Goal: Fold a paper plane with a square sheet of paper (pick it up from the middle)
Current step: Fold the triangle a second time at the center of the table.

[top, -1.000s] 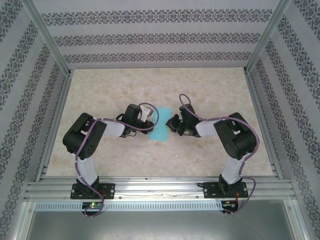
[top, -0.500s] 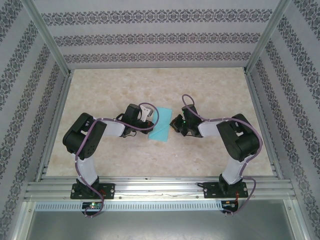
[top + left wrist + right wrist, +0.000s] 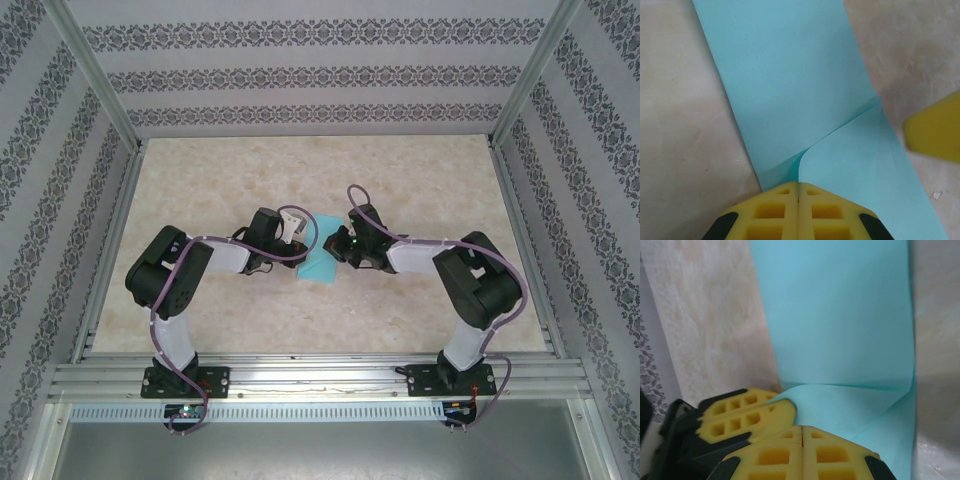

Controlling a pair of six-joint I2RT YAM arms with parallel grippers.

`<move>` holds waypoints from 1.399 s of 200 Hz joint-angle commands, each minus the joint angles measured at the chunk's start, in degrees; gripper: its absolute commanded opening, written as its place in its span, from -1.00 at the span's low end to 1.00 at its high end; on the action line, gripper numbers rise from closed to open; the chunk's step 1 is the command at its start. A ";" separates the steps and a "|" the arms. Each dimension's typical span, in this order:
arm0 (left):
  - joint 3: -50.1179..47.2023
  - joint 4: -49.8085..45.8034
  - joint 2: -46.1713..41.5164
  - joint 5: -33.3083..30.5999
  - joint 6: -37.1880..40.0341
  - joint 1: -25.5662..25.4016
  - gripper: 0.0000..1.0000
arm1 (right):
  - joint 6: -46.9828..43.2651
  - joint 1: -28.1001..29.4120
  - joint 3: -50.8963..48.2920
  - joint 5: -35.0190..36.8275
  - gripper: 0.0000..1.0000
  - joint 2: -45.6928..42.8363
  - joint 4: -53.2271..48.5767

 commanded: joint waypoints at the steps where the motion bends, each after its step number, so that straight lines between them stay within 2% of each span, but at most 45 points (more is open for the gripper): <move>1: 0.26 -4.29 1.21 0.11 1.16 0.70 -1.00 | 1.39 0.31 1.16 -0.98 -1.00 2.76 1.02; 90: 1.04 -4.82 0.16 0.22 0.60 0.68 -1.00 | 1.56 -0.15 -1.41 -0.17 -1.00 5.61 0.76; 102: 1.45 -5.52 -0.60 0.27 0.17 0.70 -0.76 | 1.24 -0.45 -1.59 -0.40 -1.00 6.00 0.53; 114: 1.46 -5.48 -1.79 0.11 -0.37 0.71 -0.70 | 1.08 -0.88 -1.99 -0.88 -1.00 6.11 0.85; 138: 2.15 -8.13 -5.95 -1.63 -1.24 0.68 -0.25 | 0.80 -1.25 -2.55 -1.06 -1.00 5.67 0.96; 169: 3.53 -12.80 -11.23 -2.37 -2.29 0.72 -0.17 | 0.89 -1.25 -2.46 -1.46 -1.00 6.10 1.38; 180: 3.85 -14.80 -12.64 -1.95 -3.02 0.70 -0.18 | 1.05 -1.23 -2.46 -1.50 -1.00 6.28 1.58; 195: 4.10 -17.24 -14.45 -0.08 -4.99 0.68 -0.37 | 1.06 -1.16 -2.46 -1.42 -1.00 6.26 1.64; 229: 5.81 -22.92 -13.42 10.67 -11.99 0.65 -0.75 | 1.24 -1.07 -2.37 -1.50 -1.00 6.24 1.93; 249: 5.64 -21.24 -10.42 15.90 -16.49 -0.11 -0.82 | 1.19 -0.99 -2.29 -1.42 -1.00 6.01 1.97; 280: 5.11 -17.31 -6.57 15.77 -20.59 -0.71 -0.84 | 1.07 -0.81 -2.20 -1.33 -1.00 6.11 1.89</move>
